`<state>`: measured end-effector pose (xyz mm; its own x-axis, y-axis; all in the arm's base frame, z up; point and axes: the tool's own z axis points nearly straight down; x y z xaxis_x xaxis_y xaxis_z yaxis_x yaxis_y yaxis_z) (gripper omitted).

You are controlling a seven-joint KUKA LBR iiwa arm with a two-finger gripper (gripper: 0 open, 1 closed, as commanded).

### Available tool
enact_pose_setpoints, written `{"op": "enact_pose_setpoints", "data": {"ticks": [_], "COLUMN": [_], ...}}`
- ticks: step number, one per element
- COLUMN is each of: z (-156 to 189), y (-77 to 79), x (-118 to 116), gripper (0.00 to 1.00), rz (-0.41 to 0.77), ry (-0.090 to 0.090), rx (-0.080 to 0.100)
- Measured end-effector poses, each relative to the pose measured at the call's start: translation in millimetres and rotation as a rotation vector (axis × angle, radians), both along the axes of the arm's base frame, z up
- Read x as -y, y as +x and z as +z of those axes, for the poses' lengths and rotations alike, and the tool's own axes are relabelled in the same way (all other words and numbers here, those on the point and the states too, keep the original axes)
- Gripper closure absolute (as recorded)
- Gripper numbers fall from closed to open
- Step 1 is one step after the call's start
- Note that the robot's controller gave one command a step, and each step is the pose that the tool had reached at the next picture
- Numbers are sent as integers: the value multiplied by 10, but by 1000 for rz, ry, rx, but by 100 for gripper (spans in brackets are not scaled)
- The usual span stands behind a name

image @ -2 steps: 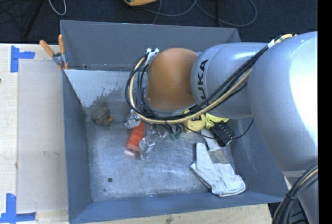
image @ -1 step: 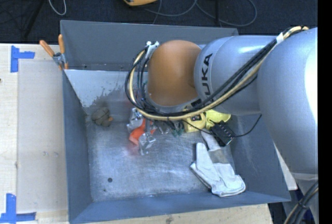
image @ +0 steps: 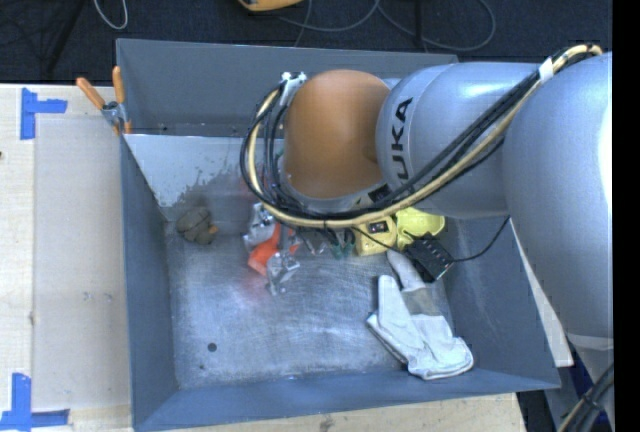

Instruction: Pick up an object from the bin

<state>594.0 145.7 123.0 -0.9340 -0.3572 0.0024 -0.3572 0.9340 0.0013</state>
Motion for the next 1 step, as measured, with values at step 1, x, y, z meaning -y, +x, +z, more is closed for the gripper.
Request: {"op": "enact_pose_setpoints", "data": {"ticks": [1], "z": [304], "y": [86], "x": [-71], "gripper": [100], "rz": [176], "ry": [0], "rx": [3]}}
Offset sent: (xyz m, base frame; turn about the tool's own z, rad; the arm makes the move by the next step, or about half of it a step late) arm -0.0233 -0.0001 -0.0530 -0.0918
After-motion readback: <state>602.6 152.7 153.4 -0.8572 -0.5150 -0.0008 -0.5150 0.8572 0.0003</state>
